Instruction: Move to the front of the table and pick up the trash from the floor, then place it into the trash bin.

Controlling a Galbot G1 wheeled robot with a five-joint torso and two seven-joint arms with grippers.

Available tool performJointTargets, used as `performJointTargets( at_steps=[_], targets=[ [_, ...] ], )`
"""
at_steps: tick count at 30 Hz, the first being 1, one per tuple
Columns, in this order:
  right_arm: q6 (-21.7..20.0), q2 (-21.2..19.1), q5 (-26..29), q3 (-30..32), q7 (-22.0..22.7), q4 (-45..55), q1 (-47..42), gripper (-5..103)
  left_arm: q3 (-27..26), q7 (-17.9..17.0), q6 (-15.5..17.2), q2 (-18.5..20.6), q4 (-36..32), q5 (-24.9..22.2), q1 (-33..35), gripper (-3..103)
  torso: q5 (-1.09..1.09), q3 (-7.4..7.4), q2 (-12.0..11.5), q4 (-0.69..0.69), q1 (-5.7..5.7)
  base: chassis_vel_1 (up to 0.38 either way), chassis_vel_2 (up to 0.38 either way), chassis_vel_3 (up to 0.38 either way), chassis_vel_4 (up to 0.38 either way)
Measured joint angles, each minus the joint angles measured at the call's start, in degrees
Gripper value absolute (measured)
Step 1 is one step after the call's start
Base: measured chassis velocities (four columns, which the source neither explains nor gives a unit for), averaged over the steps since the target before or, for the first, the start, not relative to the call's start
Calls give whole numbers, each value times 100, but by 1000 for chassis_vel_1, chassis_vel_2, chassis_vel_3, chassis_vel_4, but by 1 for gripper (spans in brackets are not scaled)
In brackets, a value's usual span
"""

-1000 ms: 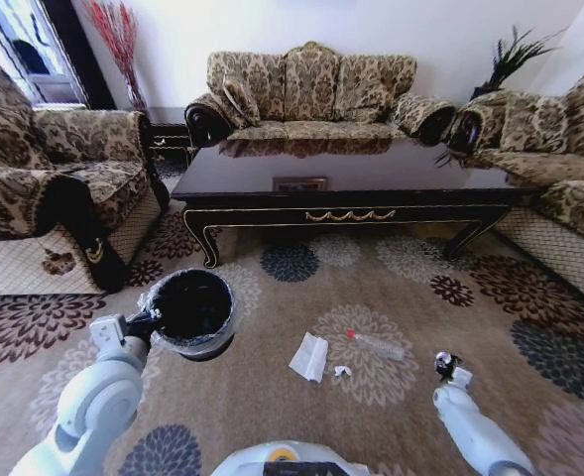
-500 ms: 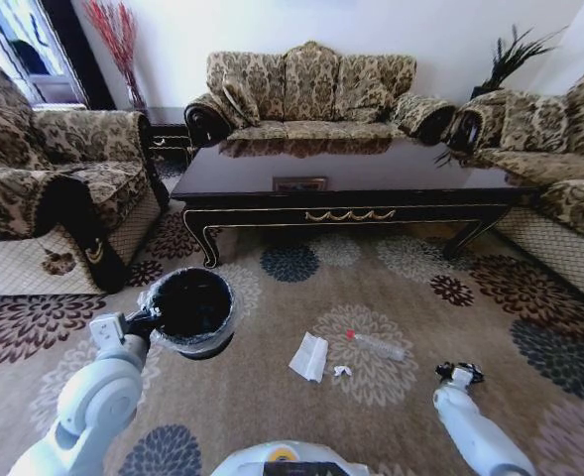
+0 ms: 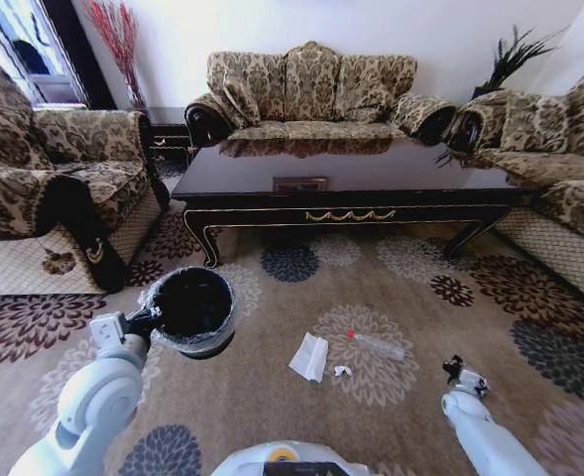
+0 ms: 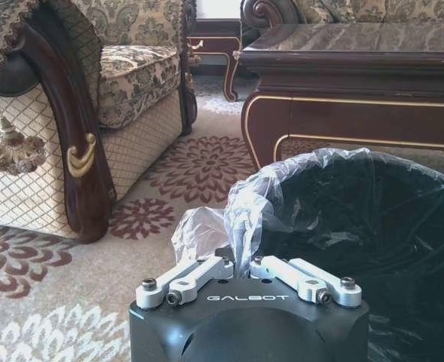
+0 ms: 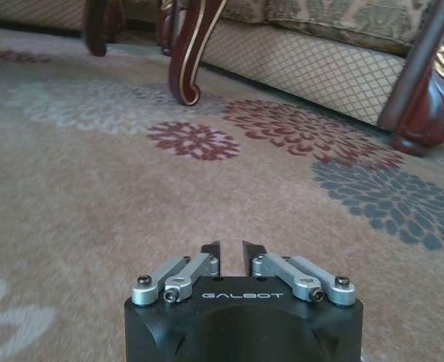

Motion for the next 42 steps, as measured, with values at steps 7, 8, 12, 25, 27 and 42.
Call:
performJointTargets(
  at_steps=[7,8,12,25,27,42],
  targets=[
    [-461,-162,215,71,-174,292,-356,45,41,2,0,25,-21,-54,-62,4,0,0,0,-1,0,0,0,0,0],
    [-544,-180,177,84,-273,316,-417,51,41,2,0,36,-21,-65,-72,4,1,0,0,-1,0,0,0,0,0],
    [-666,-215,-16,105,-468,224,-449,57,41,2,0,57,-21,-85,-85,4,1,0,0,-1,0,0,0,0,0],
    [-1008,-323,-63,86,-754,-500,-179,100,70,3,0,60,-21,-111,-115,4,0,0,0,0,0,0,0,0,0],
    [-1008,-312,12,84,-794,-608,-137,100,71,3,0,56,-33,-110,-101,4,0,0,0,-1,0,0,0,0,0],
    [-673,-89,-106,101,-952,-1439,384,100,42,-2,0,73,-117,-93,-1,4,0,0,0,0,0,0,0,0,0]
  ],
)
